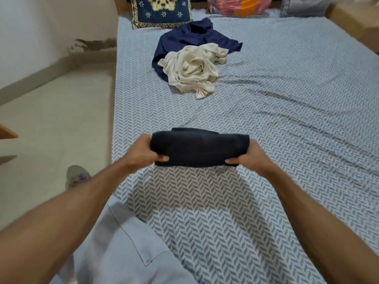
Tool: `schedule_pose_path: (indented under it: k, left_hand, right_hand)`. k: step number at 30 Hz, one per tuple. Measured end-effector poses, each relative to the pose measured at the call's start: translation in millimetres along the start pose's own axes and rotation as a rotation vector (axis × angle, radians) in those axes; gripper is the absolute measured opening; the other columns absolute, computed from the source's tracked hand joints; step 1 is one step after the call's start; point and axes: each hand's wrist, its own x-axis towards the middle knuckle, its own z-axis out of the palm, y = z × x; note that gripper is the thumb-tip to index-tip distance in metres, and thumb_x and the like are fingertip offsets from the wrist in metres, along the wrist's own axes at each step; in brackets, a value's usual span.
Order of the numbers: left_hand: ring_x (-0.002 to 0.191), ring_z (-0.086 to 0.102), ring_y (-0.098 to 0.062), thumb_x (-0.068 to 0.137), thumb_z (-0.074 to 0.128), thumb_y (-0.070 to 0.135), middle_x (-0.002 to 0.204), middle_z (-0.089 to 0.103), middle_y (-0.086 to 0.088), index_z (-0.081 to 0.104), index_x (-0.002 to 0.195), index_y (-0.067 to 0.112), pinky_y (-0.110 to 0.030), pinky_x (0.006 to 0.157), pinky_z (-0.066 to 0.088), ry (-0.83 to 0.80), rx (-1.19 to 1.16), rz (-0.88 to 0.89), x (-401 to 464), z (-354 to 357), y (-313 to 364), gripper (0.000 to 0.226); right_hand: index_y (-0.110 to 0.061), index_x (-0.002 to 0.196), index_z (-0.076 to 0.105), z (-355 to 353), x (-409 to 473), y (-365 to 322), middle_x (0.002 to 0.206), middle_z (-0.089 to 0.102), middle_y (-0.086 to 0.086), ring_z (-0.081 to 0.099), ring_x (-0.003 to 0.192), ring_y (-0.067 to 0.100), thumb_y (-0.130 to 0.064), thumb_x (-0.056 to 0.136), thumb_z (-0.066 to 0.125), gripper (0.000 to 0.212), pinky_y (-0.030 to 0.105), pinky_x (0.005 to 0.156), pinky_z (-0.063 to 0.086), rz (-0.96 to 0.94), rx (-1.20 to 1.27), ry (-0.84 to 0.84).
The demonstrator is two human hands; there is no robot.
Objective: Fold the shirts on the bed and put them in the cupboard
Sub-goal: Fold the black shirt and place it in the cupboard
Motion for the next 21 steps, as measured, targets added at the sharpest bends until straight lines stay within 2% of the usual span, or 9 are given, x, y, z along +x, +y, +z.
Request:
schedule_pose_path:
  k: [3, 6, 8, 10, 13, 15, 16, 18, 21]
  left_hand:
    - [0.077, 0.072, -0.008, 0.067, 0.086, -0.002, 0.085, 0.079, -0.001, 0.078, 0.089, 0.019, -0.039, 0.075, 0.058, -0.059, 0.069, -0.055, -21, 19, -28, 0.032]
    - [0.069, 0.072, -0.014, 0.065, 0.086, 0.013, 0.072, 0.076, 0.001, 0.077, 0.082, 0.017, -0.037, 0.067, 0.056, -0.070, 0.131, -0.089, -33, 25, -45, 0.020]
    - [0.059, 0.066, -0.003, 0.067, 0.088, 0.012, 0.061, 0.071, 0.010, 0.075, 0.074, 0.022, -0.026, 0.057, 0.051, -0.054, 0.156, -0.092, -42, 29, -47, 0.018]
    - [0.061, 0.066, 0.002, 0.068, 0.090, 0.010, 0.064, 0.072, 0.013, 0.075, 0.075, 0.027, -0.020, 0.057, 0.052, -0.076, 0.142, -0.046, -51, 32, -45, 0.024]
    - [0.084, 0.072, -0.003, 0.067, 0.089, 0.006, 0.082, 0.077, 0.010, 0.080, 0.086, 0.028, -0.024, 0.074, 0.056, -0.146, 0.117, 0.073, -61, 30, -49, 0.031]
    - [0.106, 0.067, 0.004, 0.067, 0.088, 0.004, 0.092, 0.077, 0.018, 0.082, 0.087, 0.033, -0.018, 0.091, 0.053, -0.170, 0.157, 0.100, -67, 29, -59, 0.036]
    - [0.113, 0.062, 0.007, 0.068, 0.086, 0.001, 0.095, 0.077, 0.021, 0.082, 0.086, 0.035, -0.017, 0.097, 0.050, -0.179, 0.208, 0.126, -72, 30, -66, 0.039]
    - [0.121, 0.056, 0.006, 0.065, 0.080, -0.006, 0.103, 0.075, 0.019, 0.082, 0.086, 0.033, -0.021, 0.102, 0.049, -0.188, 0.331, 0.211, -81, 30, -79, 0.044]
    - [0.122, 0.059, -0.007, 0.057, 0.076, 0.013, 0.113, 0.075, 0.010, 0.083, 0.085, 0.032, -0.029, 0.103, 0.050, -0.184, 0.514, 0.368, -91, 29, -86, 0.034]
  right_hand:
    - [-0.024, 0.102, 0.074, 16, -24, 26, 0.093, 0.078, -0.004, 0.073, 0.091, 0.007, -0.004, 0.067, 0.090, 0.044, 0.035, 0.084, 0.059, 0.049, -0.029, -0.073]
    - [-0.009, 0.088, 0.073, 28, -42, 42, 0.078, 0.075, 0.006, 0.069, 0.071, 0.009, -0.004, 0.071, 0.087, 0.022, 0.041, 0.067, 0.057, 0.057, -0.068, -0.037]
    - [-0.002, 0.085, 0.071, 32, -53, 49, 0.073, 0.071, 0.014, 0.069, 0.067, 0.024, -0.008, 0.071, 0.086, 0.021, 0.045, 0.062, 0.055, 0.049, -0.058, -0.021]
    - [-0.002, 0.088, 0.071, 35, -62, 57, 0.080, 0.072, 0.021, 0.072, 0.077, 0.036, -0.023, 0.067, 0.087, 0.034, 0.054, 0.069, 0.057, 0.014, -0.045, -0.019]
    - [-0.015, 0.103, 0.077, 37, -80, 62, 0.096, 0.078, 0.000, 0.073, 0.103, 0.016, -0.026, 0.067, 0.083, 0.038, 0.049, 0.094, 0.056, -0.097, 0.029, -0.052]
    - [-0.029, 0.100, 0.078, 38, -90, 71, 0.111, 0.076, -0.014, 0.061, 0.125, 0.007, -0.018, 0.067, 0.079, 0.035, 0.041, 0.119, 0.033, -0.184, 0.019, -0.079]
    - [-0.031, 0.094, 0.078, 39, -97, 77, 0.111, 0.075, -0.017, 0.057, 0.130, 0.005, -0.015, 0.067, 0.075, 0.032, 0.042, 0.123, 0.022, -0.223, 0.000, -0.096]
    - [-0.033, 0.085, 0.078, 39, -109, 92, 0.115, 0.072, -0.023, 0.051, 0.135, 0.001, -0.011, 0.066, 0.070, 0.031, 0.047, 0.126, 0.015, -0.263, -0.072, -0.107]
    - [-0.033, 0.088, 0.078, 40, -121, 108, 0.125, 0.067, -0.026, 0.043, 0.141, 0.001, -0.021, 0.069, 0.071, 0.023, 0.049, 0.126, 0.014, -0.350, -0.188, -0.127]
